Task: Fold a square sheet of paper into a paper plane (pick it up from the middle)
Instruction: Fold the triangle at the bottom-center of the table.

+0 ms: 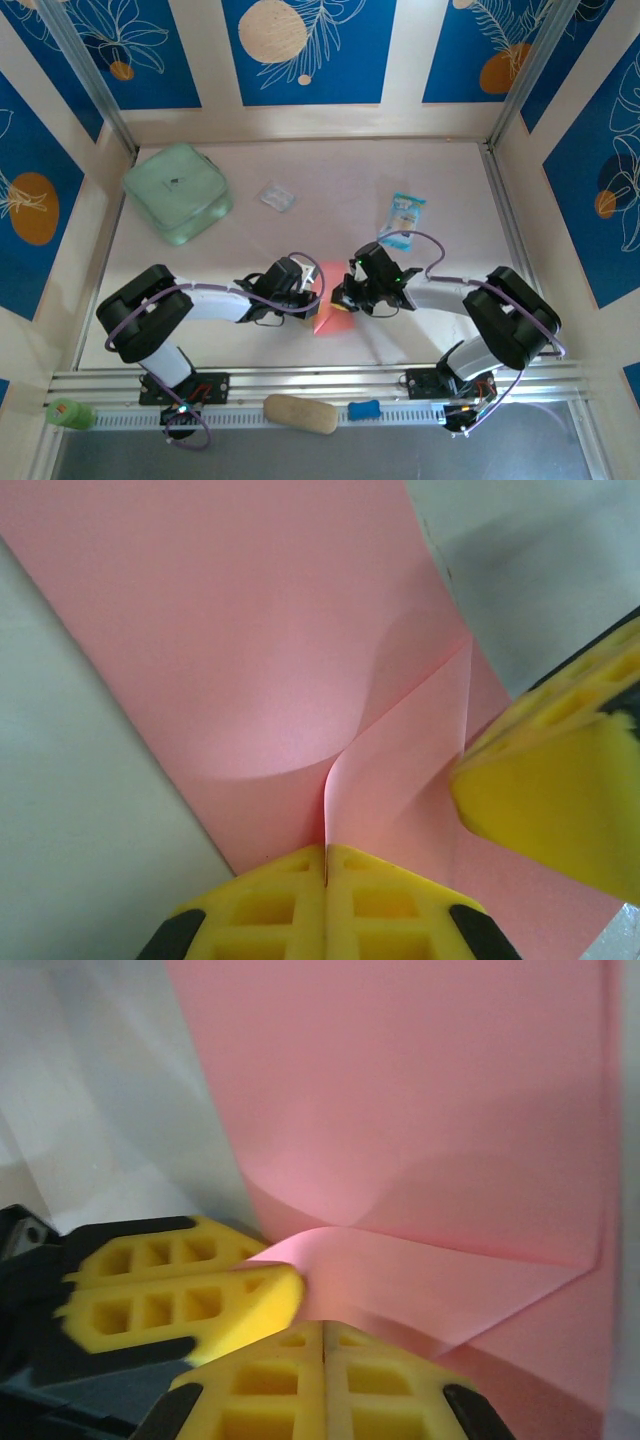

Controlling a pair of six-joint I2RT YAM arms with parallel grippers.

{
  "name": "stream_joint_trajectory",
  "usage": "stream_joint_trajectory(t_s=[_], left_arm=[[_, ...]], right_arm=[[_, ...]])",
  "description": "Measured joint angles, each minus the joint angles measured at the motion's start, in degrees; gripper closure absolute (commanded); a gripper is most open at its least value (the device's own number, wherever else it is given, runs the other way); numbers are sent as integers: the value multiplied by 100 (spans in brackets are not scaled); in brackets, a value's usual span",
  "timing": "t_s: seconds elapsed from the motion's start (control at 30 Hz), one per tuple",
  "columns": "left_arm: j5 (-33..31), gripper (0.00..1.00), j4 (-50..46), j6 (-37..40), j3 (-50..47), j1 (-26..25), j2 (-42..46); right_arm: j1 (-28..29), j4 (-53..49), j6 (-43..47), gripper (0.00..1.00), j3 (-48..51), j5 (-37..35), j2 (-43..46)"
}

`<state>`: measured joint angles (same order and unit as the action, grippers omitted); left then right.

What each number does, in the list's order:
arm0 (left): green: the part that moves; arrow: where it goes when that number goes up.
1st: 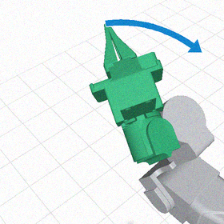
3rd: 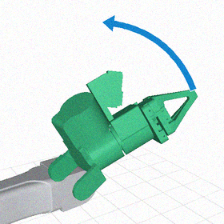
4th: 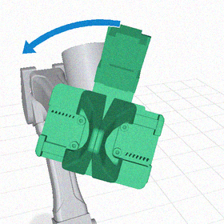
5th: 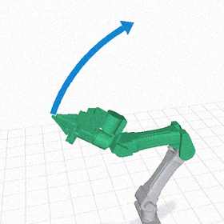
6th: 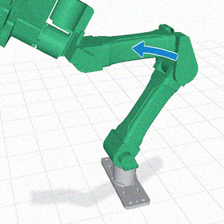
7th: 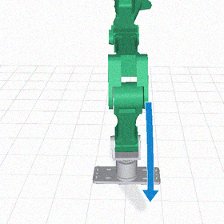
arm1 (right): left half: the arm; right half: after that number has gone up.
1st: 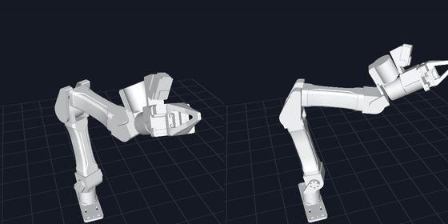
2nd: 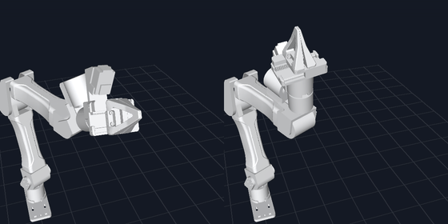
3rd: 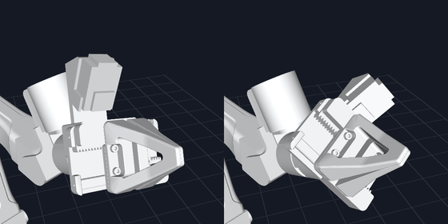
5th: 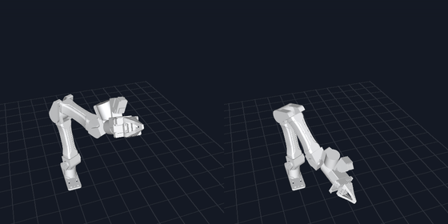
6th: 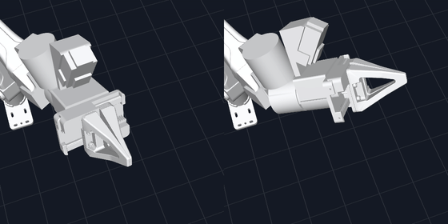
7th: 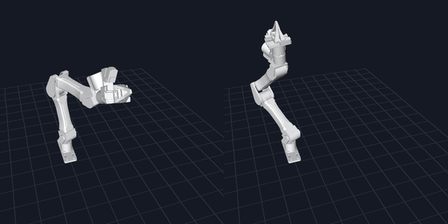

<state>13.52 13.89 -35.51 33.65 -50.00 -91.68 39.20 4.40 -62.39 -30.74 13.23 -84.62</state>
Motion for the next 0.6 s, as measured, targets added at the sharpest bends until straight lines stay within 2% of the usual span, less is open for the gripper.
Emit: stream_joint_trajectory(t_s=[0.27, 0.6], left_arm=[[-2, 100, -4, 0, 0, 0, 0], [-2, 100, -4, 0, 0, 0, 0]], right_arm=[[-22, 396, -111, 98, 291, 28, -181], [-15, 101, -83, 97, 63, 24, 136]])
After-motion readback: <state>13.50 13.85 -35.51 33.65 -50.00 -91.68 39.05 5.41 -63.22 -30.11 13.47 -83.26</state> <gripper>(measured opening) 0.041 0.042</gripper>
